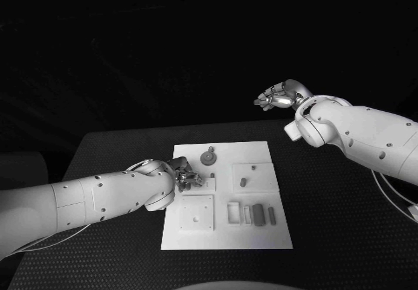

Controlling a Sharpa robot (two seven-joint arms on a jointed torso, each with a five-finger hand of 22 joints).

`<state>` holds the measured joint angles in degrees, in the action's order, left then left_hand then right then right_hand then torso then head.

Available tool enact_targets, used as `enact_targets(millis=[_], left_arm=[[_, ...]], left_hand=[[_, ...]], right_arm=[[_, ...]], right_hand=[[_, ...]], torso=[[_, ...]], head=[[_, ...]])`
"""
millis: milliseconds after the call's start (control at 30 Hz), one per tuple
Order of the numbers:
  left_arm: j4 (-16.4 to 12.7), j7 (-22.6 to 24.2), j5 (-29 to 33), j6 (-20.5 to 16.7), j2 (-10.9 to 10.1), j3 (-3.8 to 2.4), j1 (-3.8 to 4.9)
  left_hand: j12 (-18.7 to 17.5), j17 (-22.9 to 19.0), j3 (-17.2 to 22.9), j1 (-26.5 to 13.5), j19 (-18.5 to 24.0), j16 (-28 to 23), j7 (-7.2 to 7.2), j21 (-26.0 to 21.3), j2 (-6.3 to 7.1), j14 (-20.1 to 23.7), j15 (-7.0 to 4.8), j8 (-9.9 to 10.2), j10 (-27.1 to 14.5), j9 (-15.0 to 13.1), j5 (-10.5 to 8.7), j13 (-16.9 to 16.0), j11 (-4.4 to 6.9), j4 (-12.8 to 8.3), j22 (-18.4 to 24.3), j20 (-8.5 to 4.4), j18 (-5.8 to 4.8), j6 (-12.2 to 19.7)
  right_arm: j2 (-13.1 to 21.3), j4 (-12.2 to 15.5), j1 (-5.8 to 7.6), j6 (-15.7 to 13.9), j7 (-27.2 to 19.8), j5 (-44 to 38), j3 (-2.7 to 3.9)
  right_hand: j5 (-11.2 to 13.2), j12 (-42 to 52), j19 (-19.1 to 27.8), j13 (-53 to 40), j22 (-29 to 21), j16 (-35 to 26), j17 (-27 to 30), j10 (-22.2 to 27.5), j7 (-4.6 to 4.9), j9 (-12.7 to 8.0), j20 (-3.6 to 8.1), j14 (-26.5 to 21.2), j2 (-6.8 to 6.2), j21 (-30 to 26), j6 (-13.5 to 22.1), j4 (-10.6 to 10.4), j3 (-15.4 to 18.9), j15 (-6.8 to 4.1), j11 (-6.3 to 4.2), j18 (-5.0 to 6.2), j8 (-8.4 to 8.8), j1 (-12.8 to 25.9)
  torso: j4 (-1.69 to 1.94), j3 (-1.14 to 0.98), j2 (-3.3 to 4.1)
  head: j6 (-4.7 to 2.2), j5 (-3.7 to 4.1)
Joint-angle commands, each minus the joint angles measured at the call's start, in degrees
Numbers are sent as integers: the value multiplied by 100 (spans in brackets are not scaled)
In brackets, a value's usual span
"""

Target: Assemble the parts on the task board

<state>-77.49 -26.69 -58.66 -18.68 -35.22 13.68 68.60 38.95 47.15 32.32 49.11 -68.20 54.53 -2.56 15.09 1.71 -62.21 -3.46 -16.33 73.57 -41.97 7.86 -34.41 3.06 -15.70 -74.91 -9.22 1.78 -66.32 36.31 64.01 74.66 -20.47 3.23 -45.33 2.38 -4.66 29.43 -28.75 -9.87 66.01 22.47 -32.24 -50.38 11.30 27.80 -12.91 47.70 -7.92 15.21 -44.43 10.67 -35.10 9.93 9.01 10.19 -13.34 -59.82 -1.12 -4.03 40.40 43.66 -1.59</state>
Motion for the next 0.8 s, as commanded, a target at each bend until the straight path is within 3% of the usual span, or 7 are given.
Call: enact_targets(millis=[33,267,800], left_arm=[[-1,13,-36,3,16,-2,1],[11,-17,-248,-61,27,-2,1],[44,-39,-229,51,74,-2,-5]], left_hand=[[43,-16,46,222,-53,27,-8,-27,-118,39,-10,-11,8,-22,36,11,25,-70,-120,7,45,-1],[77,-32,98,426,-85,72,5,-19,-158,16,-14,-24,38,-34,40,9,37,-77,-128,3,43,-38],[95,-35,78,432,-102,95,11,-12,-157,2,-16,-32,55,-39,29,6,43,-63,-130,2,39,-57]], right_arm=[[-5,-1,-5,71,-62,7,2],[-6,-3,-7,73,-64,11,2],[-5,-5,-8,79,-62,12,2]], right_hand=[[12,-27,56,7,11,-24,-10,7,133,-6,-5,-52,-25,-41,41,-32,15,-3,33,-69,-16,13],[12,-26,61,12,19,-27,-13,7,133,-9,-5,-57,-23,-45,42,-38,18,0,33,-73,-18,16],[12,-23,65,19,31,-30,-17,8,133,-13,-4,-61,-21,-51,42,-45,20,2,34,-76,-20,17]], torso=[[2,1,0],[2,1,0],[0,0,1]], head=[[2,-1],[7,-3],[17,0]])
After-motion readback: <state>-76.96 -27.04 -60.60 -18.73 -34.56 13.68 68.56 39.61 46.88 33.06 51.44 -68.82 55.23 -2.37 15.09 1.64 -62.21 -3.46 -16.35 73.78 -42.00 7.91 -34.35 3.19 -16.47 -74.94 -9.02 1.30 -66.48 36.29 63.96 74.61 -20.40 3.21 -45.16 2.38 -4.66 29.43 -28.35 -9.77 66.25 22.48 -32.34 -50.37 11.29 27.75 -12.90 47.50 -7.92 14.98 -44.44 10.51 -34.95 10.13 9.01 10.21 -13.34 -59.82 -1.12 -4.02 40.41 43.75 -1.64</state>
